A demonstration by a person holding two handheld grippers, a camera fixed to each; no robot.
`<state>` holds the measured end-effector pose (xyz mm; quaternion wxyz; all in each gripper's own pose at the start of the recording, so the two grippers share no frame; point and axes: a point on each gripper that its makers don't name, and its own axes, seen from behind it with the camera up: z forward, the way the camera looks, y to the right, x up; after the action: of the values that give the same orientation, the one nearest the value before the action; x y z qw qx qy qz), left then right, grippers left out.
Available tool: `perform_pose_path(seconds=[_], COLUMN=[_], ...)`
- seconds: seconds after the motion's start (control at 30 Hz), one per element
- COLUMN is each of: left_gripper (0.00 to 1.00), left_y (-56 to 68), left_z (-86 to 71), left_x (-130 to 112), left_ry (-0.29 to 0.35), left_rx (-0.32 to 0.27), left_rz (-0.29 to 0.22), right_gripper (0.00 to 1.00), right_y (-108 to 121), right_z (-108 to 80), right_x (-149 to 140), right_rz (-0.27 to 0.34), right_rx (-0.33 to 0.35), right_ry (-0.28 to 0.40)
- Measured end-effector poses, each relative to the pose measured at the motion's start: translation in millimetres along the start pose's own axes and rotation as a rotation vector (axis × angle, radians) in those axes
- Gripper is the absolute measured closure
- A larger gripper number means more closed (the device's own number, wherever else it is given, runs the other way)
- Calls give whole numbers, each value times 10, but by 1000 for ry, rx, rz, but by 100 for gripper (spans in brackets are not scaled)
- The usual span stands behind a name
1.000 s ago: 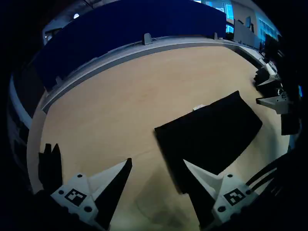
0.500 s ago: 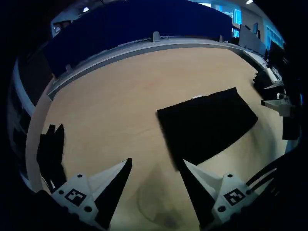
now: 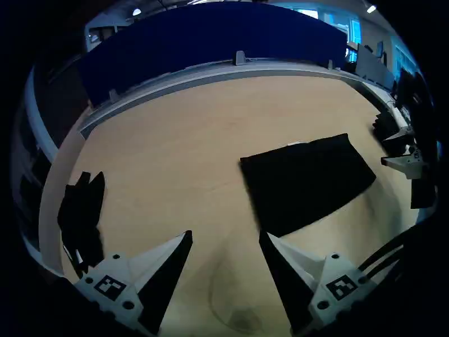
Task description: Fold towel
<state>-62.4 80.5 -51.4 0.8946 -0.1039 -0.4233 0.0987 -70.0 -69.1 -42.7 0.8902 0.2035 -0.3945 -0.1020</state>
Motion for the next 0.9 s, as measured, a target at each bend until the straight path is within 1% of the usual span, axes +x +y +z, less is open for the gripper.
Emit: perform_pose_path(seconds=[0.27, 0.47, 0.7, 0.8, 0.9], left_gripper=[12, 12, 12, 12, 12], left_y=[-159, -269, -359, -381, -406], left_z=[-168, -283, -370, -401, -429], left_x=[-164, -291, -390, -429, -472], left_ry=[1, -2, -6, -9, -12], left_rx=[39, 62, 84, 90, 96], left_rz=[-47, -89, -109, -115, -122], right_gripper=[10, 10, 11, 14, 22], right_y=[-132, -218, -251, -247, -251], right_z=[65, 103, 138, 155, 172], right_x=[-135, -225, -335, -418, -499], right_rz=[-57, -93, -117, -125, -133], right_rx=[55, 81, 101, 112, 124], right_ry=[-39, -65, -97, -119, -139])
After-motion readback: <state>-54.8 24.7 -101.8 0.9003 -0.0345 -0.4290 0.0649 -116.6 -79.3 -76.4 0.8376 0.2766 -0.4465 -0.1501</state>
